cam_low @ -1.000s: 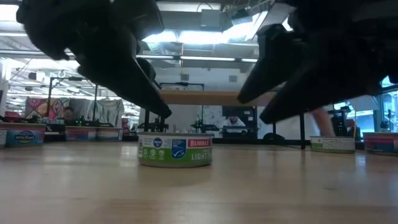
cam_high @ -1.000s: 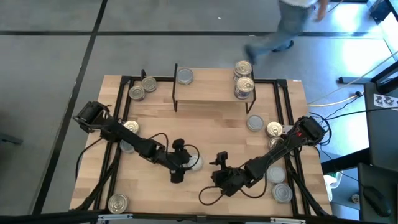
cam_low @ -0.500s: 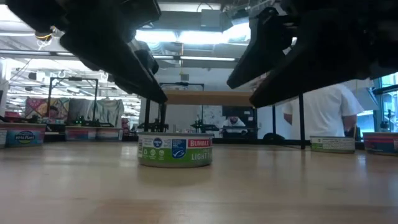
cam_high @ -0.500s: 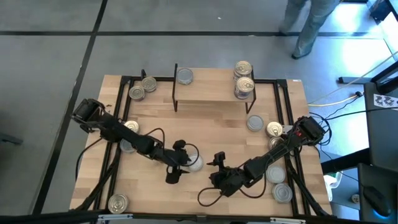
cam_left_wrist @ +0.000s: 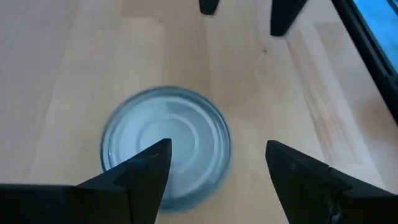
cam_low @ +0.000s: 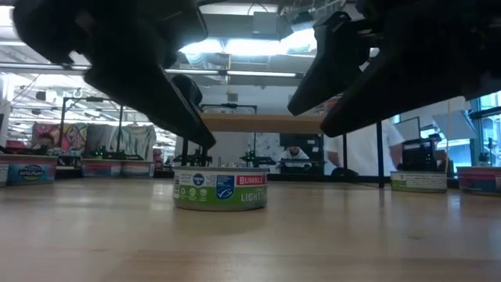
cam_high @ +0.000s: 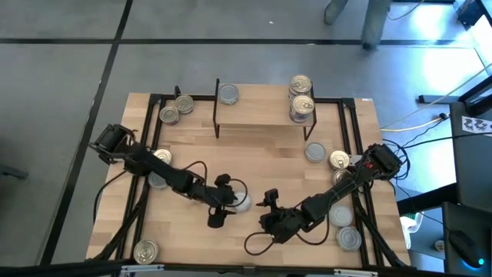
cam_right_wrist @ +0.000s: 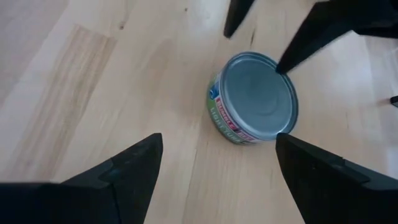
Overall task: Stack canned seafood by type on shelf
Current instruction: Stack the green white tuna can on top of the other green white tuna can on the shelf
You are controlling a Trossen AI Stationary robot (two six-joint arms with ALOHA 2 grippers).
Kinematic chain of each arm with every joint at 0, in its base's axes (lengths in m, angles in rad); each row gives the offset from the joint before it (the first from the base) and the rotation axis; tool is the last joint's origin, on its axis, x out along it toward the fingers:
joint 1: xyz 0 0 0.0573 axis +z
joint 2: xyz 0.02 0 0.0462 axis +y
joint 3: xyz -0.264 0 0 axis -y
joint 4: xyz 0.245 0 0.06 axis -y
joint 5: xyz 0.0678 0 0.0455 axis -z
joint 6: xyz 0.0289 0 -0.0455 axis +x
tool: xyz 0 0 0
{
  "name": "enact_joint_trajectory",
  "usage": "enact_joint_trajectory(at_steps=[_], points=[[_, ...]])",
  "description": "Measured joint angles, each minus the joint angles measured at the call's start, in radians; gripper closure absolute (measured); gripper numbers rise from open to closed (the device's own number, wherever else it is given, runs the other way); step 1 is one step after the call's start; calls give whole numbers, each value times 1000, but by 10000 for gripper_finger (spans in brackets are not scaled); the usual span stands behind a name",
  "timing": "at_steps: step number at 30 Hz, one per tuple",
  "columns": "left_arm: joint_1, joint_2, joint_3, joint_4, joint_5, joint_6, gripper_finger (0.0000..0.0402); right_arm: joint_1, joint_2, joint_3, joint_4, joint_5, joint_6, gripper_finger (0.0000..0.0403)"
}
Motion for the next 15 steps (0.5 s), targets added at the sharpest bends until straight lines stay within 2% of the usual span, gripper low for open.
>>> enact_joint_trajectory(at_steps=[10,15], points=[[34,50,-11,-9,-44,7,142,0,13,0,4,-1,-10,93],[34,49,-95,145,-53,4,142,0,13,0,14,3,-28,93]])
